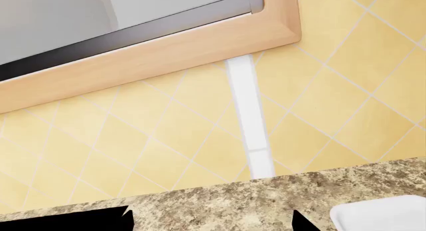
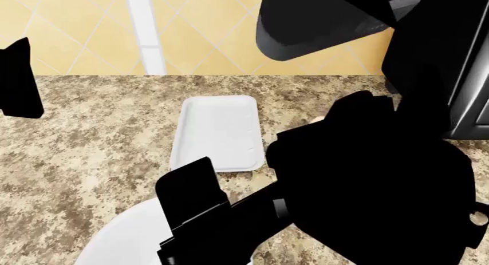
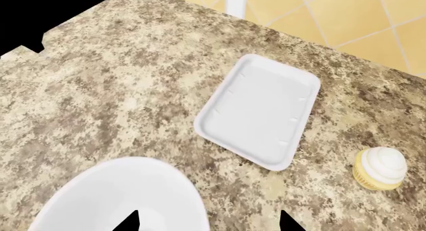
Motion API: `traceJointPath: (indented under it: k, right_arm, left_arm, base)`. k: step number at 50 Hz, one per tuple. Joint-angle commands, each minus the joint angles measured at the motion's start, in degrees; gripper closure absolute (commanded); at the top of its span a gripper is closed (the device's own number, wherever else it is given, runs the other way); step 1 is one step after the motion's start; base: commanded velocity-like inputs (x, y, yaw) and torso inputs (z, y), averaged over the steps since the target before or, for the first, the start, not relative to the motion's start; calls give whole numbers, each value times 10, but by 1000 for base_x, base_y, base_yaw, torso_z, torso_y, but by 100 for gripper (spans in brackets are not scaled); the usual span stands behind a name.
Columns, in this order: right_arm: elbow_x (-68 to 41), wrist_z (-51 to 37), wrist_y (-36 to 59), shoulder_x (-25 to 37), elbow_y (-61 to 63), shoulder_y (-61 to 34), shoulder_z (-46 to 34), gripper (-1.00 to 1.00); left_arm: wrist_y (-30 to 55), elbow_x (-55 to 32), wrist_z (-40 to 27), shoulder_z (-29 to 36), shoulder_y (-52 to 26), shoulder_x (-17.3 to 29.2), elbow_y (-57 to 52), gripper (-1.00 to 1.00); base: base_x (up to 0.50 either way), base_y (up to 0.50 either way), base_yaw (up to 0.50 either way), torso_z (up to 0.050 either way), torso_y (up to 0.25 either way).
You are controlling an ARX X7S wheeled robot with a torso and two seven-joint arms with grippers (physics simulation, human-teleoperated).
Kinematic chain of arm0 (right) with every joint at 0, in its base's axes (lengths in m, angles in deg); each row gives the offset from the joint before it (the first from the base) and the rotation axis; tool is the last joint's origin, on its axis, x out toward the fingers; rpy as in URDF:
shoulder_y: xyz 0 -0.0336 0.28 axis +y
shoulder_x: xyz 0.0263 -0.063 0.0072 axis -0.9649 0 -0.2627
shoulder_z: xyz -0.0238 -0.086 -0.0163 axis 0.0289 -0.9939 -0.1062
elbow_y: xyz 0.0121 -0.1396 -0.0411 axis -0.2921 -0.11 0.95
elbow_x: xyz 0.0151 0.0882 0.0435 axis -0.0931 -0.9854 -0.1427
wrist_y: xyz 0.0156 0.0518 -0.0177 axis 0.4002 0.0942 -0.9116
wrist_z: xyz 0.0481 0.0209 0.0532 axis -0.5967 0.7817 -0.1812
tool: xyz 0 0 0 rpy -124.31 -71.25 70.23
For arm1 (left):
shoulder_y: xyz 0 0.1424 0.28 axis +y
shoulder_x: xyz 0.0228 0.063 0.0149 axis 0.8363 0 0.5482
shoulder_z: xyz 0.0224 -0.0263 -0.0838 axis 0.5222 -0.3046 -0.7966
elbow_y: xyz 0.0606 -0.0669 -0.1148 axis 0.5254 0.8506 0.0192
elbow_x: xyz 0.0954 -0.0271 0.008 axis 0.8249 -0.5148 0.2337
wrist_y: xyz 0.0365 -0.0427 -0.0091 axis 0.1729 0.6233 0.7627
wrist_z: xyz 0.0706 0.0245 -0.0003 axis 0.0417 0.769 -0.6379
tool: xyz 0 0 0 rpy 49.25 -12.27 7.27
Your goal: Move the fresh-baked cupcake off the tray onto the counter, and place the bowl used for mixing into the sink.
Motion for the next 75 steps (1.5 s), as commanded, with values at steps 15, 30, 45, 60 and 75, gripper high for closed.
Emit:
traceJointPath:
  k: [15, 30, 45, 60, 75]
  right_arm:
    - [55, 37, 5, 20, 18, 64, -42, -100]
    - [69, 52, 10, 14, 21, 82, -57, -100]
    - [52, 58, 14, -1, 34, 92, -79, -100]
    - [59, 34, 16, 7, 34, 91, -108, -100]
    - [95, 69, 40, -4, 25, 129, -130, -100]
  left_arm:
    - [-4, 6, 7, -2, 11, 3, -5, -100]
    - [-7, 14, 15, -3, 19, 4, -6, -100]
    - [-11, 12, 12, -5, 23, 6, -11, -100]
    - [-10, 24, 23, -7, 28, 7, -8, -100]
    - [-15, 30, 26, -7, 40, 9, -12, -100]
  base:
    - [0, 0, 0, 0, 0]
    - [0, 0, 0, 0, 0]
    - [0, 0, 0, 0, 0]
    - [0, 0, 0, 0, 0]
    - [0, 0, 0, 0, 0]
